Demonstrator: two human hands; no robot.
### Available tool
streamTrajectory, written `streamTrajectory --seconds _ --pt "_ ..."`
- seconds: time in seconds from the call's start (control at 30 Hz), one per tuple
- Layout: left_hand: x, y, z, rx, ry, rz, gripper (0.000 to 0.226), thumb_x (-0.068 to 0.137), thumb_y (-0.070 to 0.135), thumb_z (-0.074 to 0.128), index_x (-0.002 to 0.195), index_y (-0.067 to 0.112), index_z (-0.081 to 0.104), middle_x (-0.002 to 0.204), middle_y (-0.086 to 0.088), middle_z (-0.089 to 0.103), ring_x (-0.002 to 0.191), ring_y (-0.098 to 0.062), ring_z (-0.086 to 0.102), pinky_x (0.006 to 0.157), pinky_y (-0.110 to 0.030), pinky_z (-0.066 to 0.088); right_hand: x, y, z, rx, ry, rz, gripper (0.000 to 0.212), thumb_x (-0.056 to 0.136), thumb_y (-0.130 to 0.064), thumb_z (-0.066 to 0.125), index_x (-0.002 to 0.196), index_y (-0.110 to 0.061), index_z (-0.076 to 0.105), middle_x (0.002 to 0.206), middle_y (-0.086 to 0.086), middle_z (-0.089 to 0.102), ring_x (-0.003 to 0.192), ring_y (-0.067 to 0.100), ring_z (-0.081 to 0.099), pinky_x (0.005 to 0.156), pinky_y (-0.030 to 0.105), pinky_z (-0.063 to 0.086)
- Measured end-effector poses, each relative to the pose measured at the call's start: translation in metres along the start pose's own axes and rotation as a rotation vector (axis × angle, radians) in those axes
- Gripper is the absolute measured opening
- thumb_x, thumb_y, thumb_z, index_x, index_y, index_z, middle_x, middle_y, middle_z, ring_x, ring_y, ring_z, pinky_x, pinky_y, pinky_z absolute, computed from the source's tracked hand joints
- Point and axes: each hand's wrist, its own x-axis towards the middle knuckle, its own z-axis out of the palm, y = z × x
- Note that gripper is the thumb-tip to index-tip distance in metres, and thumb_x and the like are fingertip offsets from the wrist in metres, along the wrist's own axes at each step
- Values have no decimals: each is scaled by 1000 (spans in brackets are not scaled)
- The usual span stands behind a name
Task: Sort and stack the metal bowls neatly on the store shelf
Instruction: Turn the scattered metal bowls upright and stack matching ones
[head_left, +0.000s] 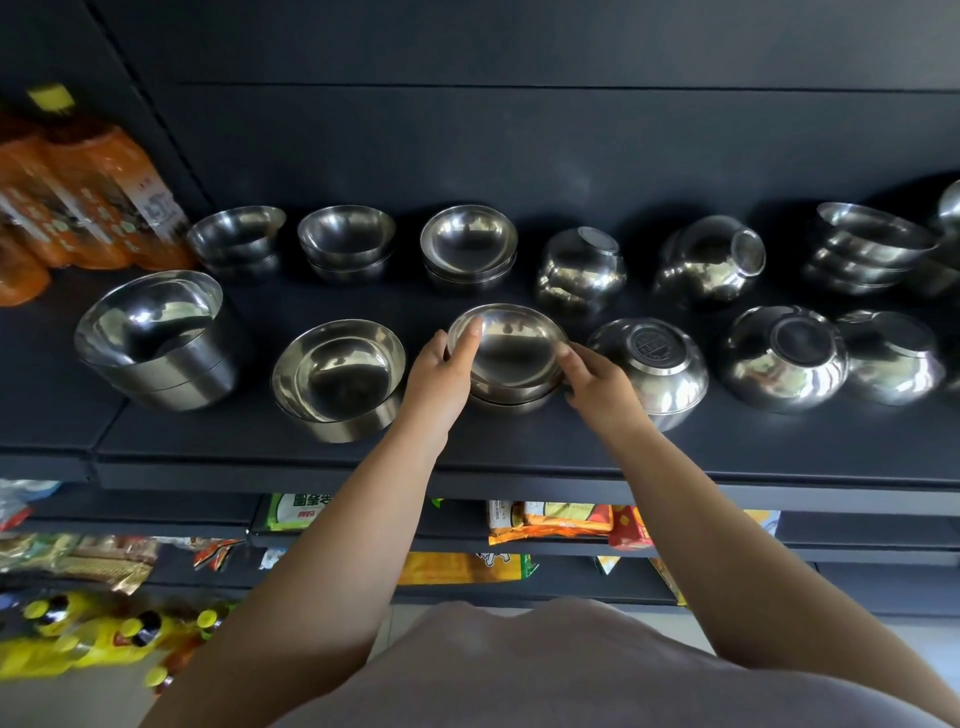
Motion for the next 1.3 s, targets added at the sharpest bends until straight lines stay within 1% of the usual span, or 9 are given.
streamTrajectory --seconds 0.13,0.47,0.77,0.83,0.93,1.0,1.1,1.2,1.3 --pt "7 5 -5 -16 -3 2 69 91 52 44 144 10 30 150 -5 33 137 -20 31 108 -30 25 1 -12 -4 41 78 10 43 96 -44 45 118 -10 60 109 8 63 115 24 54 107 42 39" --pt "38 38 -31 -104 -23 52 49 97 38 42 136 9 43 142 -6 46 133 -18 38 108 -31 28 22 -57 -4 -29 132 -51 43 95 -44 47 121 -12 60 104 -3 56 105 14 50 102 29 37" --pt "92 58 -52 -51 -78 -25 54 96 45 39 132 5 47 141 -11 45 132 -25 39 112 -41 28 73 -91 10 -118 170 39 43 92 -51 47 74 -13 53 70 2 53 78 20 52 88 34 43" --pt "101 64 -50 -61 -67 -45 57 96 45 40 136 5 42 142 -10 43 132 -25 38 112 -41 30 87 -96 13 -109 176 65 47 91 -55 47 76 -11 57 66 2 51 67 19 51 77 34 45" --pt "115 70 -45 -74 -56 -67 59 95 45 42 139 6 38 135 -11 49 122 -24 46 106 -36 34 103 -97 16 -68 121 74 62 92 -54 43 116 1 60 89 12 62 80 25 60 77 32 44" --pt "123 72 -41 -99 -43 -89 56 96 42 42 139 6 37 120 -8 55 103 -19 51 97 -34 36 112 -98 19 -47 97 85 64 95 -50 41 125 5 53 121 21 60 113 35 57 96 37 45" --pt "132 76 -37 -105 -21 -122 55 96 40 43 140 8 36 106 -3 56 91 -15 52 83 -29 42 125 -101 25 98 56 123 58 95 -47 45 130 -2 49 136 16 51 126 32 48 108 39 37" --pt "139 75 -34 -116 -35 -179 55 96 40 42 143 12 30 141 -6 41 127 -23 41 99 -34 37 138 -102 27 195 16 179 48 95 -42 47 129 -8 49 139 9 48 130 28 44 104 36 36" --pt "144 74 -32 -154 -67 -219 54 96 40 42 143 16 30 151 -5 30 137 -24 29 108 -38 29 147 -101 29 241 -36 201 41 95 -42 47 127 -17 51 136 -1 49 127 20 42 96 31 34"
